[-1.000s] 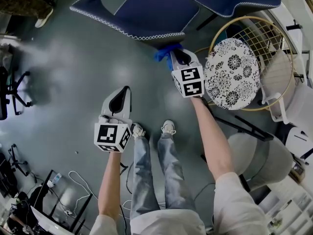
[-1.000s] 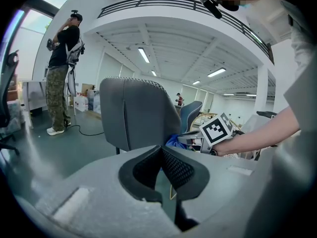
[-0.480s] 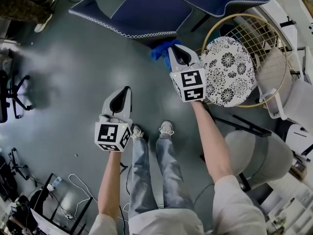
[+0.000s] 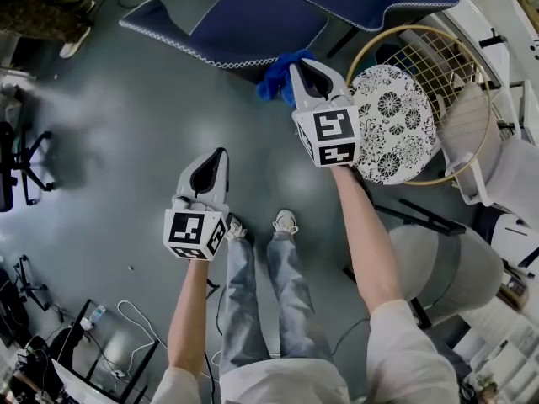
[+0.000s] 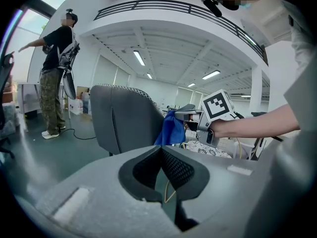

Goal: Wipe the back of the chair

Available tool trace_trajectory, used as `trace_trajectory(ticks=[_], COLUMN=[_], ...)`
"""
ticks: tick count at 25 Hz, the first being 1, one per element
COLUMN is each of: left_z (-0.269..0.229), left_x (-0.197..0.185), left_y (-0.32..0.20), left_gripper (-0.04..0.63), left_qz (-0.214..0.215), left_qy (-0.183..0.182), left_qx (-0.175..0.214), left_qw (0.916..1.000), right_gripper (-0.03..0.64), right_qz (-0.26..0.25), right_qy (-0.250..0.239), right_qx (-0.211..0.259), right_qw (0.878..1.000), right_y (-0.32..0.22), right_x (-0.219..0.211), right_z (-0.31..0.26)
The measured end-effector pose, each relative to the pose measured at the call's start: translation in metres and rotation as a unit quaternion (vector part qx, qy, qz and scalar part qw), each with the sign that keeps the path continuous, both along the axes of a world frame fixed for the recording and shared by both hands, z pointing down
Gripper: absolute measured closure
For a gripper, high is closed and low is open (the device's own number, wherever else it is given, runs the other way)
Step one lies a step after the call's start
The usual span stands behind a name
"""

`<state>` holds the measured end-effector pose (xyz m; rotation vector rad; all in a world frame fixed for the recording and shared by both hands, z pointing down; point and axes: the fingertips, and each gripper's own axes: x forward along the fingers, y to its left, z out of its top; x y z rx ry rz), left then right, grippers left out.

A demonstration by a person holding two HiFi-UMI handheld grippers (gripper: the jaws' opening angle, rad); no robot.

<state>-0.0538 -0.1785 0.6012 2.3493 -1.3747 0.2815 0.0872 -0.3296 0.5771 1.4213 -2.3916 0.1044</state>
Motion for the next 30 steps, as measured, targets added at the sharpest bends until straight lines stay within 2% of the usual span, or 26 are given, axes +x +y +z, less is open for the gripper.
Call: trace_trajectory(ticks=[15,23,30], left_z=[0.027,0.038,0.047], left_x=[0.005,0.007,-0.005], left_y=[-0.019,-0.023,-0.024], left_gripper=[0.597,0.597,0.597], left_qz=[0.0,-0.001,-0.012], left_qy=[0.002,0.002,0.002], left_qx=[-0.022,-0.029,-0.039], left_qw=[0.9997,0.9996,0.9992], right_gripper=[0.591,0.591,0.591], right_qz=[0.011,0.009,0.001], right_qy=[-0.004,0.013,0.018], right_qx=[-0.056,-0.091,-0.127], right_qw=[0.998,0.996,0.992], right_y=[-0.011,-0.01,-0.009], right_x=[0.01,0.012,0.002], right_z=[0.061,0.103,0.135])
